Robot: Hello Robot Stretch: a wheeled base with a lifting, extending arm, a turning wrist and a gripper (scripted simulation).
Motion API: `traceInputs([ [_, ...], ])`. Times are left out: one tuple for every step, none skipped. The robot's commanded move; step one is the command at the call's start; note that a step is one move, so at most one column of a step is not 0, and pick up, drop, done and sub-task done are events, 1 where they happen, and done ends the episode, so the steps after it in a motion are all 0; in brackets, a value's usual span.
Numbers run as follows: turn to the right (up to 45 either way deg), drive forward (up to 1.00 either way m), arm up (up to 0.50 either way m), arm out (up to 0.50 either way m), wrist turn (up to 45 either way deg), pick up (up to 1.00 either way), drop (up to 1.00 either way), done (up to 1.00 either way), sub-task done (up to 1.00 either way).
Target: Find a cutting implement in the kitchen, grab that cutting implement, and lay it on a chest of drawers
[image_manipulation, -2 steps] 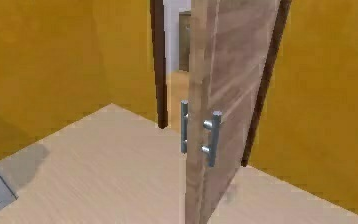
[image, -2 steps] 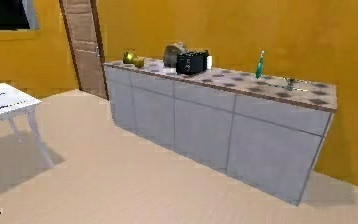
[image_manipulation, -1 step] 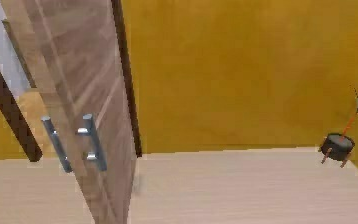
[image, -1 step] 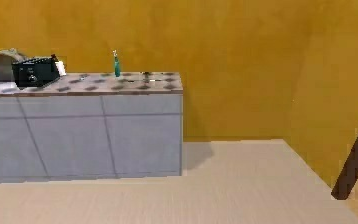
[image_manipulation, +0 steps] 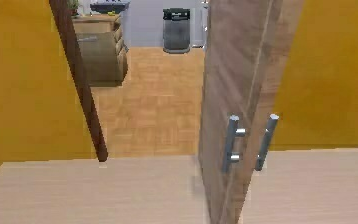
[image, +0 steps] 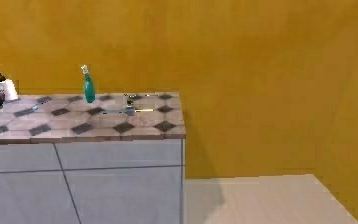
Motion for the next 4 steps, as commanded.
traceInputs([
  [33.0, 0.00, 0.00, 0.00, 0.0, 0.00, 0.00, 0.00, 0.00],
  [0.0, 0.45, 0.00, 0.00, 0.0, 0.00, 0.00, 0.00, 0.00],
  [-45.0, 0.00, 0.00, 0.00, 0.0, 0.00, 0.00, 0.00, 0.00],
  [-45.0, 0.00, 0.00, 0.00, 0.0, 0.00, 0.00, 0.00, 0.00],
])
